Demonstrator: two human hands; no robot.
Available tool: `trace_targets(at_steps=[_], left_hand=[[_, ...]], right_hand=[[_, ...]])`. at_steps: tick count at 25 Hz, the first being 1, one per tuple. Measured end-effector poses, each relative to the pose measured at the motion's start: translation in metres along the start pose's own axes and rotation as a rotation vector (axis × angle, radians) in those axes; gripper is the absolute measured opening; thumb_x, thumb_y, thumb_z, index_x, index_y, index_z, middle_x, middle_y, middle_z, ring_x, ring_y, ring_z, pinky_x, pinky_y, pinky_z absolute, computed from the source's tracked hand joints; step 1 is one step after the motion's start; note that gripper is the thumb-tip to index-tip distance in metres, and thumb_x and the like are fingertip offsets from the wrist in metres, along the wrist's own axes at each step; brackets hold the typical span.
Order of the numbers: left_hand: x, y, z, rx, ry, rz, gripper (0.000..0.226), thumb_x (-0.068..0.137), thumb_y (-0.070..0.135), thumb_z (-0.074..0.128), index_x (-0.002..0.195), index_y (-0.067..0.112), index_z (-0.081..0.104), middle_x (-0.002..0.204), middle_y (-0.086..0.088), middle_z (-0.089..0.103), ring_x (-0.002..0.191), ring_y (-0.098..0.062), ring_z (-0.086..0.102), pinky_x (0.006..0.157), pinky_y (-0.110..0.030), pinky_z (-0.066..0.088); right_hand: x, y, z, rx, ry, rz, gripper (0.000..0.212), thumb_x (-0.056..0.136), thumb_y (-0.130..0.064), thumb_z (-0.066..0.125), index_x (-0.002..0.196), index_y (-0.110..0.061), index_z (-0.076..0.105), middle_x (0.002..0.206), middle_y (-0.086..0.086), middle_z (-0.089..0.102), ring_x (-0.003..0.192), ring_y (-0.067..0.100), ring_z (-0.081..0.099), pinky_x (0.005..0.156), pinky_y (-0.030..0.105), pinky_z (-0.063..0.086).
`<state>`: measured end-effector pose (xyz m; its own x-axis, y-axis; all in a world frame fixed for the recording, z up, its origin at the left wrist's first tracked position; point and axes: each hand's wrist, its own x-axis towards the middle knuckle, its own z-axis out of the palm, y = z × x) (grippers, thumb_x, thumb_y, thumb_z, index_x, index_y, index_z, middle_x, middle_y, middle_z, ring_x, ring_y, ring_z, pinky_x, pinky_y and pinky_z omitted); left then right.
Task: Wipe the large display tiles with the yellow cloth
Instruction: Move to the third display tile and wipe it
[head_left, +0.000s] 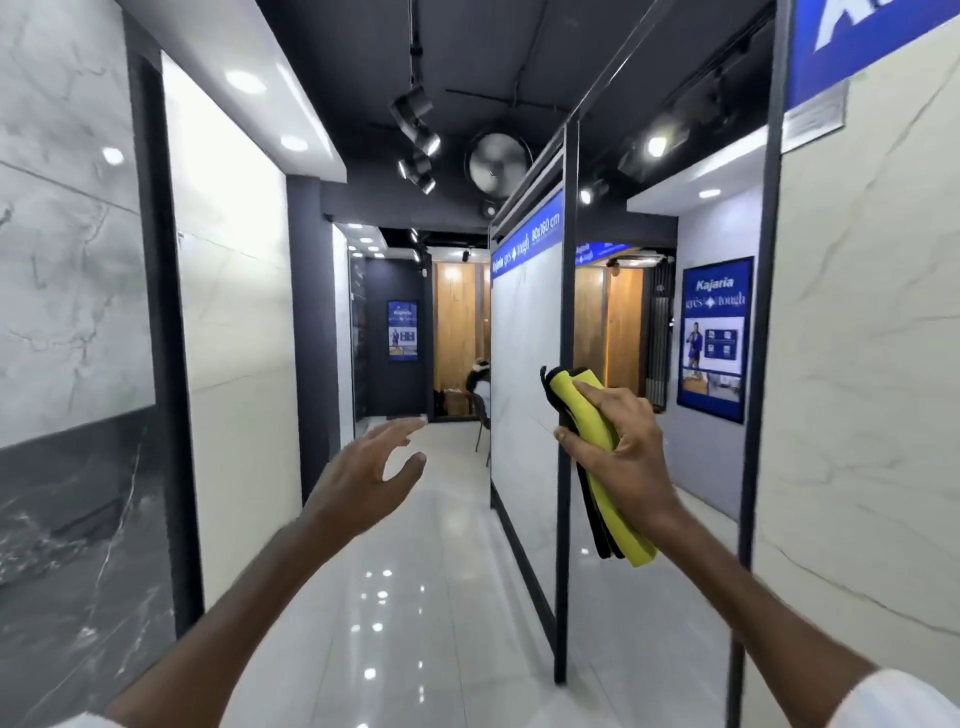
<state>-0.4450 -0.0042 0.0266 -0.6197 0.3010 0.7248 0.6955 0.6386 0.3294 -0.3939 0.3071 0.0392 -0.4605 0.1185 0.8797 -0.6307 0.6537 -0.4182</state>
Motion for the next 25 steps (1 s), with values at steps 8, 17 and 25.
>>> trace_targets(at_steps=[8,17,25], left_hand=[[0.116,-0.143,0.055,0.008,0.072,-0.049,0.058,0.094,0.05,0.052,0.144,0.023,0.062,0.138,0.01,0.065,0.116,-0.004,0.064,0.094,-0.028,0.055],[0.346,-0.31,0.177,-0.183,0.084,0.026,0.045,0.102,0.021,0.066,0.147,0.02,0.059,0.144,0.003,0.063,0.12,-0.007,0.064,0.105,-0.035,0.054],[0.519,-0.41,0.338,-0.2,-0.02,0.167,0.047,0.103,0.034,0.063,0.149,0.026,0.056,0.146,0.006,0.062,0.122,-0.007,0.064,0.101,-0.041,0.058]], right_hand=[[0.113,0.147,0.139,0.033,-0.011,-0.003,0.061,0.083,-0.025,0.087,0.139,-0.018,0.065,0.117,-0.001,0.062,0.11,0.02,0.051,0.09,0.029,0.043],[0.247,0.312,0.255,-0.017,-0.004,-0.004,0.059,0.079,-0.046,0.079,0.133,-0.025,0.069,0.11,-0.02,0.059,0.112,0.014,0.051,0.091,0.034,0.045],[0.343,0.487,0.329,-0.074,0.088,-0.008,0.059,0.079,-0.045,0.08,0.134,-0.028,0.068,0.114,-0.014,0.061,0.115,0.021,0.053,0.097,0.04,0.047]])
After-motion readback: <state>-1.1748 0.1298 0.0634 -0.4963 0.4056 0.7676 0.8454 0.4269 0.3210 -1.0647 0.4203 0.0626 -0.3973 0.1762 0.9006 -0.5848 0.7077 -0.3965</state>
